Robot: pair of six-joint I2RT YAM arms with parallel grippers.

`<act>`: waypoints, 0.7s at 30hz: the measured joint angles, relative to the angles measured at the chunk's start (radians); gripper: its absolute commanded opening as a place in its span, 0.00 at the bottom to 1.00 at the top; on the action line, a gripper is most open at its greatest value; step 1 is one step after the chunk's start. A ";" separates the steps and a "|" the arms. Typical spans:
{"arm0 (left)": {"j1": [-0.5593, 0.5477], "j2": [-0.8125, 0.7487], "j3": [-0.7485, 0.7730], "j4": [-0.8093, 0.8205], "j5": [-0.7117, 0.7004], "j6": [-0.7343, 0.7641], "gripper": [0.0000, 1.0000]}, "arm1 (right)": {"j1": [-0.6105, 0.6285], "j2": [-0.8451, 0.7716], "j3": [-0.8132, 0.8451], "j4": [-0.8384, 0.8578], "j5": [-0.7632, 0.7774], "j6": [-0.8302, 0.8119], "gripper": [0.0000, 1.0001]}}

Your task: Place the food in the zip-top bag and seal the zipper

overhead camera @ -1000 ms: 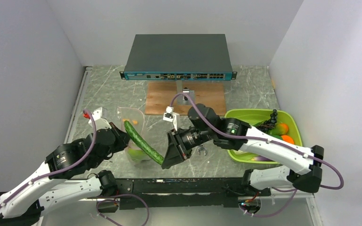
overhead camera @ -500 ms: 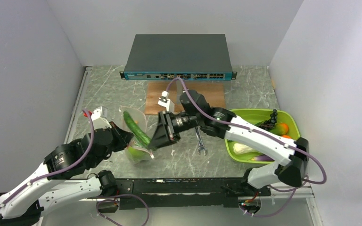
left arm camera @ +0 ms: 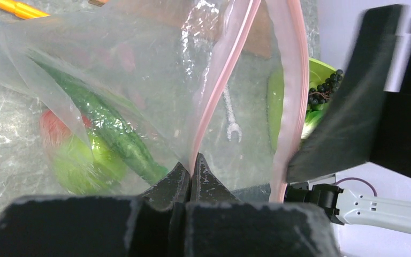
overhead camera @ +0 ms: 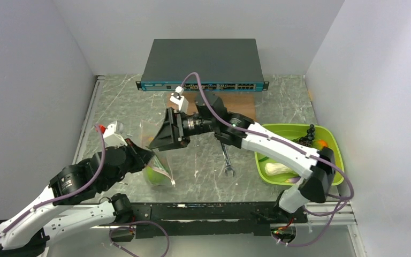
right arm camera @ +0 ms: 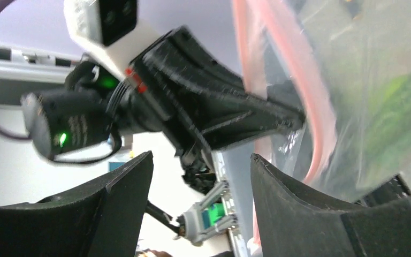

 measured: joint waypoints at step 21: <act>0.000 -0.013 -0.014 0.002 0.000 0.000 0.00 | -0.026 -0.750 -0.568 -0.472 0.931 -0.595 0.95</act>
